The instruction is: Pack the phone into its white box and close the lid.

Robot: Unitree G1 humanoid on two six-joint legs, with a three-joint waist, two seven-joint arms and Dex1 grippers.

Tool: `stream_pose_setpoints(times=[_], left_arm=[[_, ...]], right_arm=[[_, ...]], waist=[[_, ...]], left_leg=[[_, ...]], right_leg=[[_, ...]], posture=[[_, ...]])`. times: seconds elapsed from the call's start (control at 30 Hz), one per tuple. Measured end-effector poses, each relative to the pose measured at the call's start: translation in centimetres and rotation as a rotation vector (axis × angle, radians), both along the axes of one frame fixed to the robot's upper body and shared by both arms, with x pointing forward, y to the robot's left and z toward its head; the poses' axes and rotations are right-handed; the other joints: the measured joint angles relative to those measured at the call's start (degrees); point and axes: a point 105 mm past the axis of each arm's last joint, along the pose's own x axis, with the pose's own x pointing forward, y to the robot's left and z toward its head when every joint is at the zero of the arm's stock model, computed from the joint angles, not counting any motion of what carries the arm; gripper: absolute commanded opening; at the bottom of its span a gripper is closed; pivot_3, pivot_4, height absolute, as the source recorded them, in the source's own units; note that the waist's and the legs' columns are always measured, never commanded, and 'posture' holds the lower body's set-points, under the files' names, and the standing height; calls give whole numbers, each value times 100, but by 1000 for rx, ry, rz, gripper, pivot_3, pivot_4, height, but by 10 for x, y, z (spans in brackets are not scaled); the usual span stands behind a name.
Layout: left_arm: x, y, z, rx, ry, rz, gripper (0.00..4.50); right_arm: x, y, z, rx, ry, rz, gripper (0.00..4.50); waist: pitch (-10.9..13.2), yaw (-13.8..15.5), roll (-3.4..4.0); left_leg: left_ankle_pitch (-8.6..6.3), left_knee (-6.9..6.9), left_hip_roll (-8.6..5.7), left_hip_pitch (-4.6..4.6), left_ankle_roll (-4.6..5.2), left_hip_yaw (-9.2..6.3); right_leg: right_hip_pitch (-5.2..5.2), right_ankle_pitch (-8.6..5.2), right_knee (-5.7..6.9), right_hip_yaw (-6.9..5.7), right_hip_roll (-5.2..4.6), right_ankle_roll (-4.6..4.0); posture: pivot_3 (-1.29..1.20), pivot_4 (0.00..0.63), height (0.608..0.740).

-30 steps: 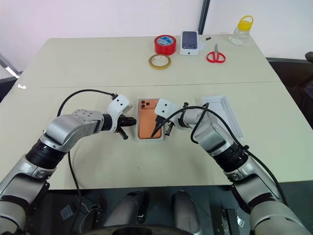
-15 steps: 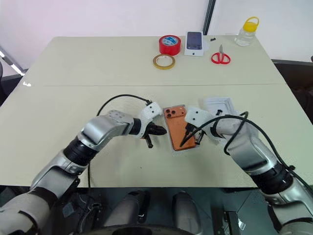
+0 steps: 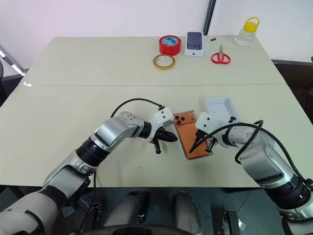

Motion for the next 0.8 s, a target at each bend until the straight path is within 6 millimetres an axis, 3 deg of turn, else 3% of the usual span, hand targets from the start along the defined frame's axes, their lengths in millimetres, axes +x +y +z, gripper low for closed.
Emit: stream_pose_setpoints(times=[0.5,0.67,0.73,0.8], left_arm=[[9,7,1,5,-31,39,39],[10,13,1,6,-39,48,39],[8,16,1,6,-44,45,0],[6,21,1,11,-51,43,0]], right_arm=[[-4,0,0,-7,30,42,0],[-6,-3,10,-5,44,81,0],[-6,-5,17,24,43,85,555],[-6,-8,25,62,48,81,1387]], waist=[[0,-17,0],[0,-18,0],[0,-18,0],[0,-18,0]], left_leg=[[0,0,2,3,0,0],[0,0,2,3,0,0],[0,0,3,3,0,1],[0,0,3,3,0,1]], right_leg=[[0,0,3,0,2,0],[0,0,3,0,2,0],[0,0,3,0,2,0],[1,0,3,1,2,0]], posture=[[0,150,740],[0,150,740],[0,150,740],[0,150,740]])
